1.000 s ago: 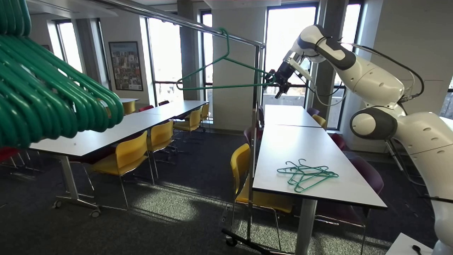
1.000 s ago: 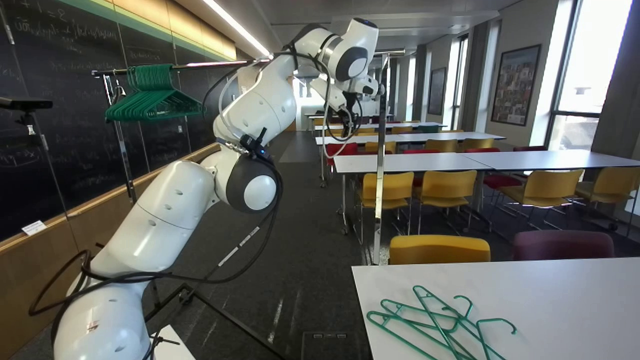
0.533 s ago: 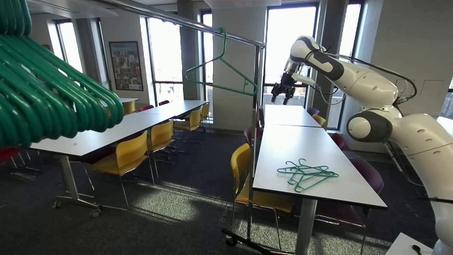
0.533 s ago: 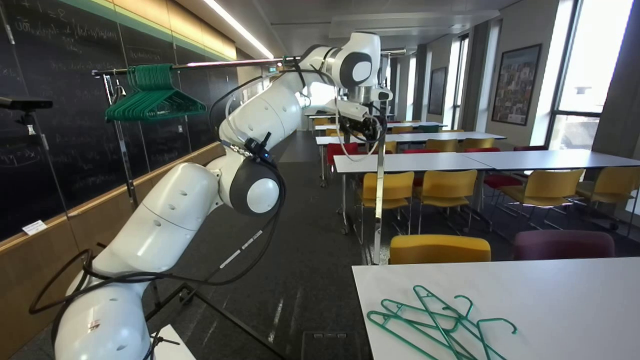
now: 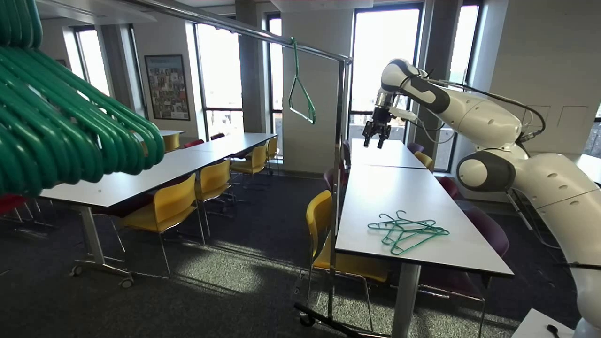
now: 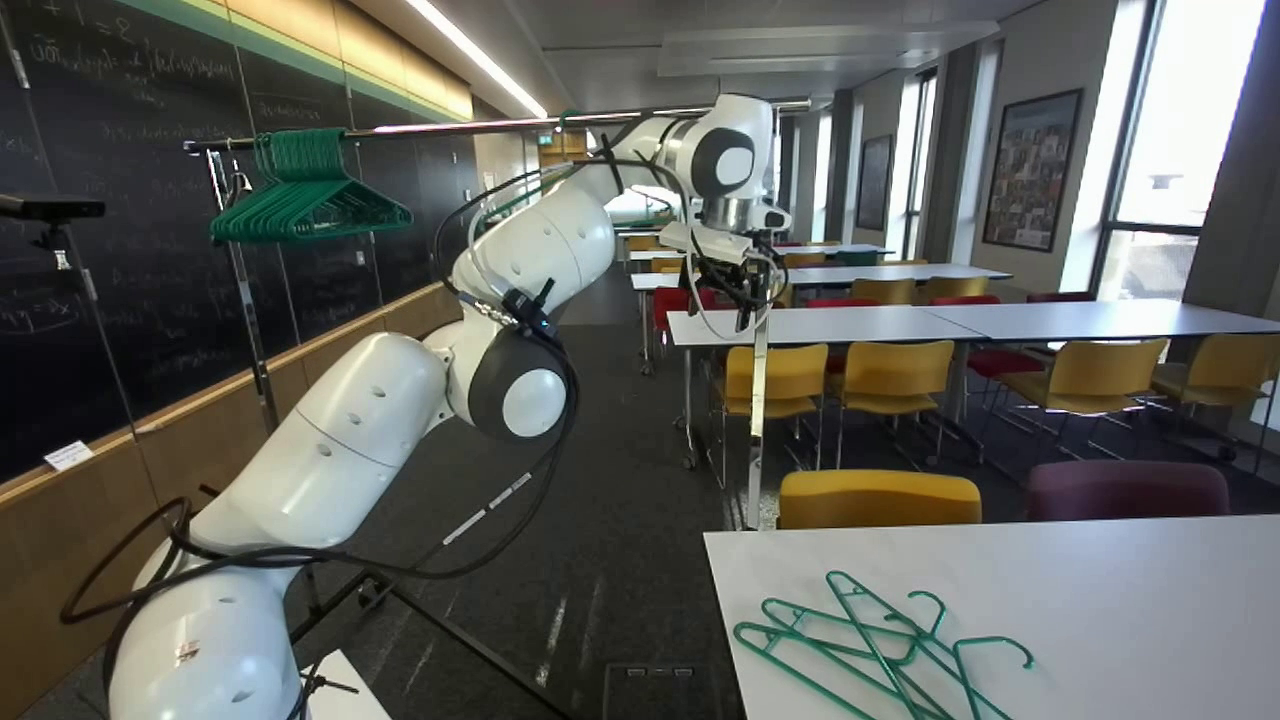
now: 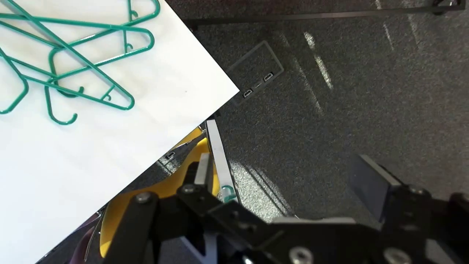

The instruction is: Lift the hanger on top and put it on the rail

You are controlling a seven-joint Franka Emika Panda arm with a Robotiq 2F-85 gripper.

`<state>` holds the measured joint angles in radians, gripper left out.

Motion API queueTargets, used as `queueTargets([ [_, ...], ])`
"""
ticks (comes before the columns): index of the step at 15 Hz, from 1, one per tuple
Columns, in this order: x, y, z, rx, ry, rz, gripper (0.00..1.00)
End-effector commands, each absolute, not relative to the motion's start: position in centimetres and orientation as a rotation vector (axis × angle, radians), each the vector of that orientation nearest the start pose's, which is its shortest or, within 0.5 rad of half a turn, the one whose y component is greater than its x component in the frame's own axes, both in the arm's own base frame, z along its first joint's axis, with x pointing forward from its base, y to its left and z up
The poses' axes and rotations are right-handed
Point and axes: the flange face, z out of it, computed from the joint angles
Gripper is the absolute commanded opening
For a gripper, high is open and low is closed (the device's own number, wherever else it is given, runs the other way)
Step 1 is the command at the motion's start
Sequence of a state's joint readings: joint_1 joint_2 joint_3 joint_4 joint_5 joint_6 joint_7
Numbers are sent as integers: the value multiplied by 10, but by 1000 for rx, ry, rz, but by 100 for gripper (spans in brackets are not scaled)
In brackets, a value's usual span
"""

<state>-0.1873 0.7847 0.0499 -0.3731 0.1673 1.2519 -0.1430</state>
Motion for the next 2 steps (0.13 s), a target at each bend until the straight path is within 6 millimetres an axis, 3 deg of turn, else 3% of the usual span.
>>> queueTargets([
  [1, 690, -94, 632, -2959, -74, -174, 100],
  [2, 690, -94, 632, -2959, -74, -173, 100],
])
